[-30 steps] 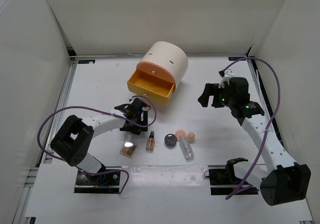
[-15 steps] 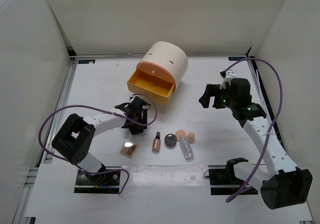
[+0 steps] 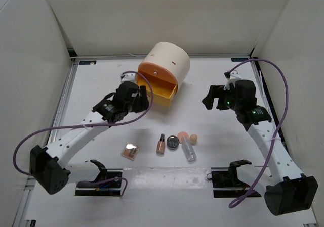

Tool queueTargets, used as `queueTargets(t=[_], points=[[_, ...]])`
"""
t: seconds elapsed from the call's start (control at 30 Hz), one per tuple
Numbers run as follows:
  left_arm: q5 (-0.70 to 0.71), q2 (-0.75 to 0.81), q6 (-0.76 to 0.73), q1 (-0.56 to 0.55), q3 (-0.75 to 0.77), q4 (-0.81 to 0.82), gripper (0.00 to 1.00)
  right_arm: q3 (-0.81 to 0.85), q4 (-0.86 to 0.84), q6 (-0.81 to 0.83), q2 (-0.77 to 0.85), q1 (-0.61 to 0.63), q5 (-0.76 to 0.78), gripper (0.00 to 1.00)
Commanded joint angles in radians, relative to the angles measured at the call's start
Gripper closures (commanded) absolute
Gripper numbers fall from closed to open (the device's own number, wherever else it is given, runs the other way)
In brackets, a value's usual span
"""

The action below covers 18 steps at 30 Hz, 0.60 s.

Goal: Organize the makeup

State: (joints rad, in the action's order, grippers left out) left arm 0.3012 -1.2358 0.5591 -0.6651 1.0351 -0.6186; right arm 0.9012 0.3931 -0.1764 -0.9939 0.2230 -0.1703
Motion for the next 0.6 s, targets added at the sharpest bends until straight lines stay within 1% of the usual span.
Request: queueTargets(t=[0.0, 0.03, 0.07, 0.13, 0.17, 0.27, 0.33, 0.4, 0.43, 0.47, 0.5, 0.53, 0.57], points=[[0.081, 0.045, -0.045, -0.004, 0.069, 0.146, 0.43, -0.007, -0.037, 0.005, 0.031, 0.004, 0.008, 0.03], [0.099, 0.027, -0.050, -0.004, 0.089, 0.231, 0.42, -0.008, -0.040, 0.005, 0.034, 0.004, 0.011, 0.03], [0.119, 0.018, -0.056, -0.004, 0.097, 0.275, 0.42, -0.007, -0.040, 0.005, 0.034, 0.004, 0.012, 0.03], [0.118, -0.019, -0.086, -0.004, 0.106, 0.376, 0.42, -0.002, -0.040, 0.011, 0.031, 0.001, 0.015, 0.03], [0.122, -0.037, -0.097, 0.001, 0.118, 0.458, 0.42, 0.005, -0.037, 0.011, 0.031, 0.001, 0.017, 0.03], [0.140, -0.120, -0.105, 0.015, 0.178, 0.502, 0.41, 0.016, -0.025, 0.014, 0.031, -0.002, 0.028, 0.03], [0.157, -0.172, -0.111, 0.021, 0.183, 0.545, 0.41, 0.016, -0.025, 0.020, 0.043, -0.002, 0.037, 0.03], [0.125, -0.200, -0.114, 0.044, 0.183, 0.563, 0.41, 0.022, -0.020, 0.023, 0.052, -0.002, 0.046, 0.03], [0.113, -0.214, -0.132, 0.050, 0.180, 0.600, 0.40, 0.022, -0.020, 0.029, 0.052, 0.001, 0.051, 0.03], [0.099, -0.224, -0.145, 0.059, 0.168, 0.612, 0.39, 0.024, -0.016, 0.032, 0.052, -0.002, 0.054, 0.02], [0.104, -0.231, -0.149, 0.064, 0.171, 0.612, 0.34, 0.025, -0.016, 0.035, 0.055, -0.002, 0.060, 0.03], [0.102, -0.240, -0.156, 0.067, 0.177, 0.612, 0.31, 0.027, -0.013, 0.035, 0.055, -0.002, 0.058, 0.02], [0.102, -0.261, -0.157, 0.071, 0.192, 0.600, 0.31, 0.031, -0.013, 0.035, 0.049, -0.002, 0.061, 0.02]])
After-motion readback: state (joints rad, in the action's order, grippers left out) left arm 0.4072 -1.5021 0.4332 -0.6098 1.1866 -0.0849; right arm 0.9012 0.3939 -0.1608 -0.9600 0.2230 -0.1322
